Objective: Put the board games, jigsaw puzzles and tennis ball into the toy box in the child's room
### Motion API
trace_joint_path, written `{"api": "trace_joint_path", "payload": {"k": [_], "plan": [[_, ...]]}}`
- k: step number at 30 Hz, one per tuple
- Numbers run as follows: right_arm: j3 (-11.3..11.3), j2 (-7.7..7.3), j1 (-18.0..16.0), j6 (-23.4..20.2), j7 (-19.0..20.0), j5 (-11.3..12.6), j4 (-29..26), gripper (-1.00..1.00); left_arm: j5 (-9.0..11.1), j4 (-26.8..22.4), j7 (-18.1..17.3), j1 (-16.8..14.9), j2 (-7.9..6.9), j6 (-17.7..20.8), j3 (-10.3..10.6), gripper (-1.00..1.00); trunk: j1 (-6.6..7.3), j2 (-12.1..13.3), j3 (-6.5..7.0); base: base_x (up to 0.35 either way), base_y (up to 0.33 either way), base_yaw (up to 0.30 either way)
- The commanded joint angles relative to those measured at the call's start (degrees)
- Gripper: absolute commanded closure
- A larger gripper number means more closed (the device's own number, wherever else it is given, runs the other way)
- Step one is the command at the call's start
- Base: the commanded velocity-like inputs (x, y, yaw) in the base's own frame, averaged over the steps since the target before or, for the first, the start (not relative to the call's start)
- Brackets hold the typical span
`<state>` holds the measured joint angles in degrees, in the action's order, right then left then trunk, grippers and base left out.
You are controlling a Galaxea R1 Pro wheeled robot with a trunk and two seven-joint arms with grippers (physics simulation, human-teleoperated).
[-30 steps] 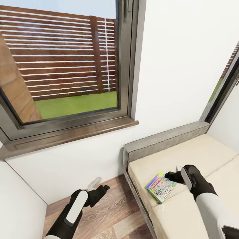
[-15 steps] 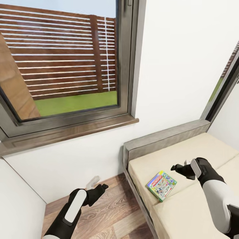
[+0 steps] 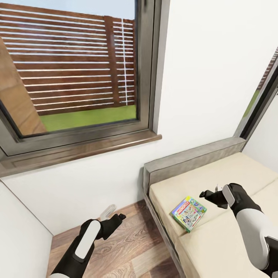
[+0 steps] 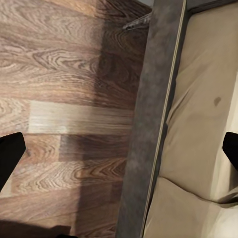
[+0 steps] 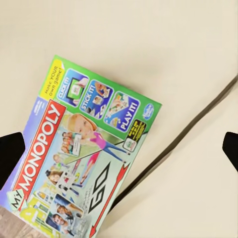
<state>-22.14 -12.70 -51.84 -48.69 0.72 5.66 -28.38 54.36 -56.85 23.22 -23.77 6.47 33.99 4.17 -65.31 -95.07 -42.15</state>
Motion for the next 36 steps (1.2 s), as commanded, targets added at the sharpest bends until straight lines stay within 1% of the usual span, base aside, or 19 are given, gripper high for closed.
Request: {"api": "trace_joint_path", "payload": {"k": [1,16,19,29,36], "plan": [[-0.2,-0.02,0.0,-0.2,0.1,0.2,0.0,-1.00,0.6,-0.1,0.5,0.0,-0.01,0.1,0.1,-1.00,-0.22,-0.4,-0.24,0.000,0.000,0.000],[-0.5,-0.37,-0.1,-0.4,0.1,0.2,0.2,-1.00,0.6,-0.1,0.2,0.0,-0.05,0.0,0.3,-1.00,-3.52,-6.5,-2.93,0.000,0.000,0.000],[-0.5,-0.41,-0.1,-0.9,0.1,0.2,0.2,-1.00,0.6,-0.1,0.1,0.0,-0.05,0.0,0.3,-1.00,-4.18,-7.7,-3.47,0.000,0.000,0.000],[-0.6,-0.48,-0.1,-5.1,0.2,0.3,0.2,-1.00,0.6,-0.1,0.1,0.0,-0.05,0.0,0.3,-1.00,-6.37,-11.7,-5.26,0.000,0.000,0.000],[-0.7,-0.48,-0.1,-5.9,0.3,0.4,0.2,-1.00,0.6,-0.1,0.1,0.0,-0.05,0.0,0.3,-1.00,-7.91,-14.5,-6.52,0.000,0.000,0.000]]}}
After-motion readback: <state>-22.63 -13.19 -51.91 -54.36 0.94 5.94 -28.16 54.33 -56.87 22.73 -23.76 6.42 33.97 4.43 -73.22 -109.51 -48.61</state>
